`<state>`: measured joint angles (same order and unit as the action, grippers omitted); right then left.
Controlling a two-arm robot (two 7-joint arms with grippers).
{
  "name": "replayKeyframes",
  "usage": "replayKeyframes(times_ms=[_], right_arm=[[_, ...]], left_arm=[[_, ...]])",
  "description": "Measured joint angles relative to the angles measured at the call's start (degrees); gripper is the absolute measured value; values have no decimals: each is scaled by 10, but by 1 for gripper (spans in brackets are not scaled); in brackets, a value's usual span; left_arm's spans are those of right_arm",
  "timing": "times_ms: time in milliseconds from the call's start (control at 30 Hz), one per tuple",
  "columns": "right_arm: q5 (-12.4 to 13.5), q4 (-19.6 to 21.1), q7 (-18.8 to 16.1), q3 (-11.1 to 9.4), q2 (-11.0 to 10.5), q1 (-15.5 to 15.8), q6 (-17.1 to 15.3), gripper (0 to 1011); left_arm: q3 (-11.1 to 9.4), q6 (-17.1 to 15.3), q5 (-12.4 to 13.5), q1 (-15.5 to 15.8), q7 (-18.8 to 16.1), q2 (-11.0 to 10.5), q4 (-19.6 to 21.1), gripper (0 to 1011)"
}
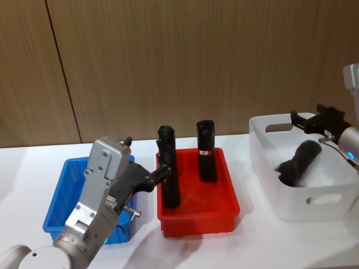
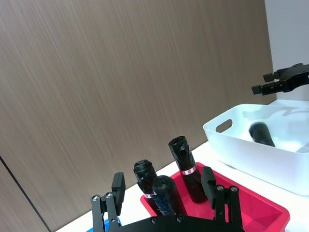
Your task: Pick the cotton swabs from the blue box and place them into the white box.
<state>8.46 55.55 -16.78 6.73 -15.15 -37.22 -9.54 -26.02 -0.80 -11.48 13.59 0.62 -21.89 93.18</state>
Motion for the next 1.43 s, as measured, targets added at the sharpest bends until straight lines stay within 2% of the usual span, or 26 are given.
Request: replayKeyframes(times_ms=[300, 1433], right_arm=[[6, 8, 3, -4, -3, 9, 3, 1002], [12, 33, 7, -9, -8, 25, 3, 1002]], left_arm=[[0, 0, 0, 0, 0, 0, 0, 1000], [0, 0, 0, 0, 0, 0, 0, 1000]])
